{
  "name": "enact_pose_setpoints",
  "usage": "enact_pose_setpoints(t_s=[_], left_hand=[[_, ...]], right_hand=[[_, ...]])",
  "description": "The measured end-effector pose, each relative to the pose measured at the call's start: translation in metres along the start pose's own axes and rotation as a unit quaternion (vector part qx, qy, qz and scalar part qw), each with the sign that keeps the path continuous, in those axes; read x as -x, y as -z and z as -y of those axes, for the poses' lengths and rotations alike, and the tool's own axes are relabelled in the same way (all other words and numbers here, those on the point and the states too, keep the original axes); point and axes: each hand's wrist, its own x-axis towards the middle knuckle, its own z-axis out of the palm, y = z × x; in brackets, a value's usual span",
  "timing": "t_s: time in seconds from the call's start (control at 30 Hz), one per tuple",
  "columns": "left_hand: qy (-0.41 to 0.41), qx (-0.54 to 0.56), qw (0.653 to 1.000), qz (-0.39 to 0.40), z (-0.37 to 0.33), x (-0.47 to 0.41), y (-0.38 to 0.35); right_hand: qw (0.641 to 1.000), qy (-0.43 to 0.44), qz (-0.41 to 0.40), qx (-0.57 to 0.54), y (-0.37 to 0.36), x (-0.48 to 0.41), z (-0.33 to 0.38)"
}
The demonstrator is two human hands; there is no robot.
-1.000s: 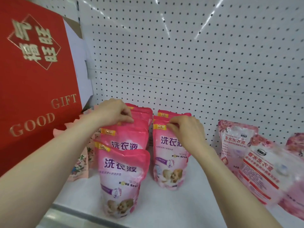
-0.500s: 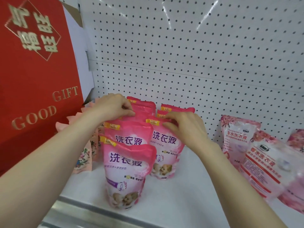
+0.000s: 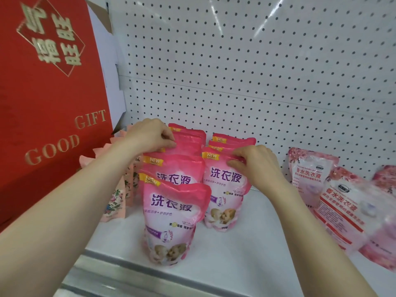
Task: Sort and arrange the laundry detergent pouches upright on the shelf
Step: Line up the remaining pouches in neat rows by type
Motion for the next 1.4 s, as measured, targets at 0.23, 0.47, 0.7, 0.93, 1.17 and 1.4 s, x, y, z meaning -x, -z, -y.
enact_pose_setpoints(t_s=[0.23,0.47,0.7,0.93,1.17,1.4], left_hand=[[-0.042,0.055,0.997,-0.016,0.002,0.010,0.008],[-0.126,0.069,0.989,0.020,-0.014,0.049,0.026],[-0.117,-0.003,0.993,-0.023,-0.011,0.057,0.018],[-0.110,0.003,0.993,-0.035,-0.013,0.062,0.012],[-0.071,0.234,0.950,-0.197,-0.009,0.110,0.020],[0.039,0.397,0.875,-0.275,0.001,0.194,-0.073]], right_hand=[[0.999,0.001,-0.026,0.047,-0.002,0.003,0.005],[1.000,-0.001,-0.007,-0.019,0.004,0.008,0.004],[1.000,-0.020,0.009,0.018,0.015,0.009,0.005],[0.998,-0.056,0.017,0.034,0.010,0.021,0.005],[0.970,0.048,-0.184,-0.148,0.020,0.053,0.035],[0.964,0.124,-0.039,-0.234,0.015,0.069,0.091]])
